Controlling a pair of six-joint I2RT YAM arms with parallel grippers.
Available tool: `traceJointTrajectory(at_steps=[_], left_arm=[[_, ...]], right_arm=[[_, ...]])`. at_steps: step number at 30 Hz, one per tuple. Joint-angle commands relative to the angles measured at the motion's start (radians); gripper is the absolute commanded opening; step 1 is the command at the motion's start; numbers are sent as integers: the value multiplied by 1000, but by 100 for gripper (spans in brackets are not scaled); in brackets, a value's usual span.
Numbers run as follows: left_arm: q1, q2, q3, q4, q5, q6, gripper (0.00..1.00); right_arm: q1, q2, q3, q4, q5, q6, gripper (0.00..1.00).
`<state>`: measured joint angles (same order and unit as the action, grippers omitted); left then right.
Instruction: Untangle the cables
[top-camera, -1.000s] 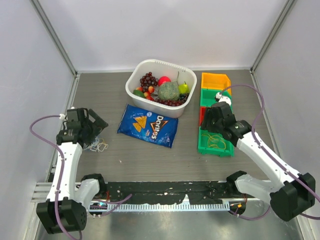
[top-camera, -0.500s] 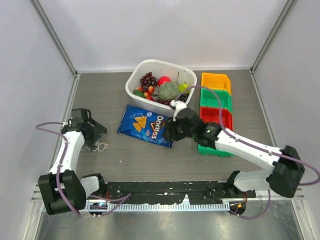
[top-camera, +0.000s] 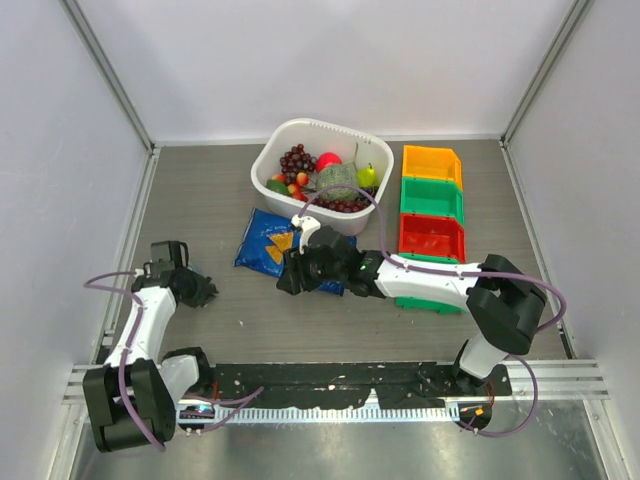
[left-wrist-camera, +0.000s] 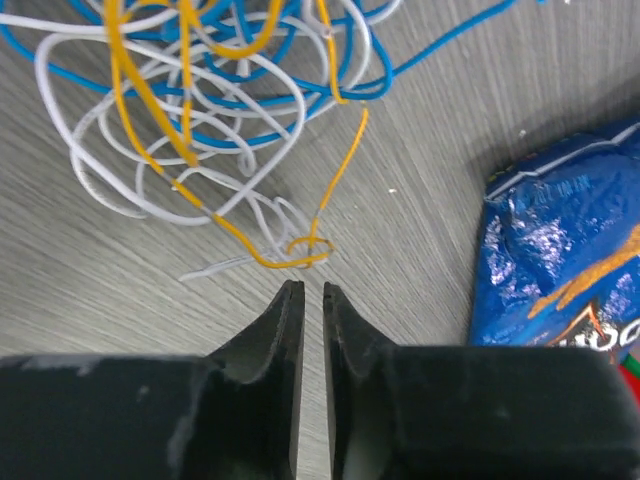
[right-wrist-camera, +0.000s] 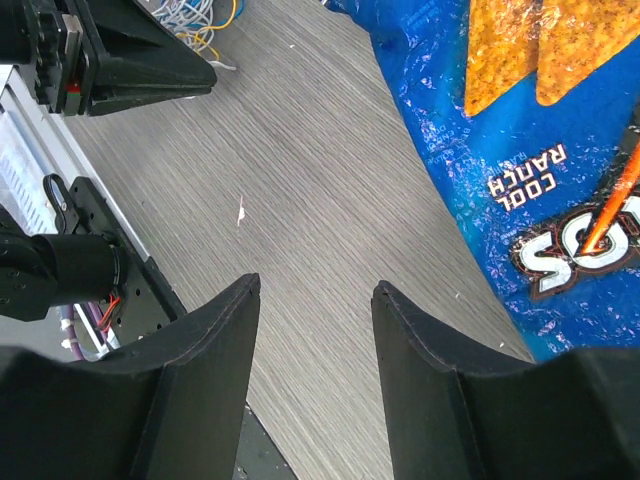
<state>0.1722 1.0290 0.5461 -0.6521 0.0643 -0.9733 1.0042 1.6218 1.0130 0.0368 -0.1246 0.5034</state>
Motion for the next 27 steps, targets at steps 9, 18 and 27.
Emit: traceJointTrajectory(at_steps=[9, 18, 27], left_arm=[[4, -130, 122, -136, -240, -25, 95], [10, 156, 173, -87, -157, -62, 86], [-72, 36, -14, 40, -27, -100, 0]], right_arm=[[10, -28, 21, 97, -1, 3, 54], [10, -51, 3, 103, 11, 0, 54], [10, -48, -21, 110, 26, -6, 53]])
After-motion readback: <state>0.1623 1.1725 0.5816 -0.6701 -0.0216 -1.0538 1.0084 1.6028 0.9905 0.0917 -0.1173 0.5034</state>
